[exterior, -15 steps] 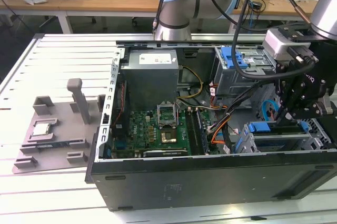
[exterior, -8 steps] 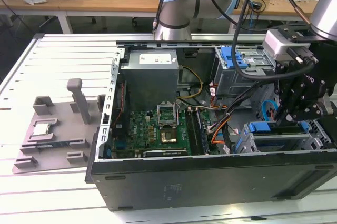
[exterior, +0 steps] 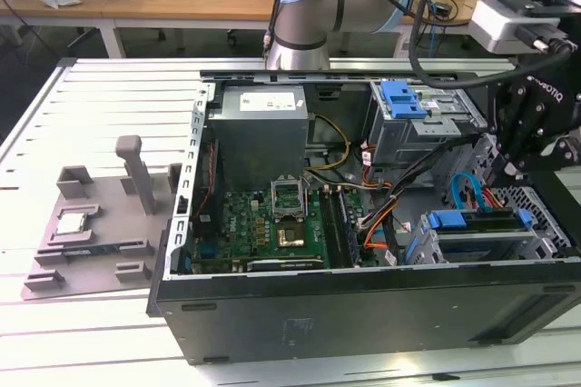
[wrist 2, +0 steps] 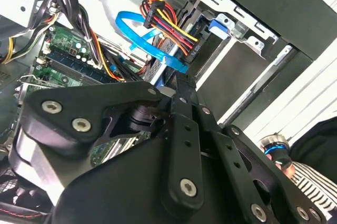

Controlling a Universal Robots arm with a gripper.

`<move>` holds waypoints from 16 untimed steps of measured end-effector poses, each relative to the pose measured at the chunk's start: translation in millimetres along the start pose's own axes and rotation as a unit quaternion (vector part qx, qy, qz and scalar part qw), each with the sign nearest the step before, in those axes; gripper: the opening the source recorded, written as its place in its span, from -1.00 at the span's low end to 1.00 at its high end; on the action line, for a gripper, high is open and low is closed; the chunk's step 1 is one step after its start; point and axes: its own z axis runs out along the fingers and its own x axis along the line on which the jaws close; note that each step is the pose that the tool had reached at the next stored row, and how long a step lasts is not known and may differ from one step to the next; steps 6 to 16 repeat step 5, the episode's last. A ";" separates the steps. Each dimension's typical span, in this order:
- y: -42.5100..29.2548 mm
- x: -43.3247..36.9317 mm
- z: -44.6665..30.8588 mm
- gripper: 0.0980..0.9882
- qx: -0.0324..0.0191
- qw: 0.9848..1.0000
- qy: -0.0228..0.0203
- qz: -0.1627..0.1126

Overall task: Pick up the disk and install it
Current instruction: 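Insert the second disk wire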

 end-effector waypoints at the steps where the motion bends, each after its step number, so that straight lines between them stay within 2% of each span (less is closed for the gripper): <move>1: 0.0 0.0 -0.1 -0.98 0.000 1.000 0.000 0.000; 16: 0.0 0.0 -0.1 -0.98 0.000 1.000 0.000 0.000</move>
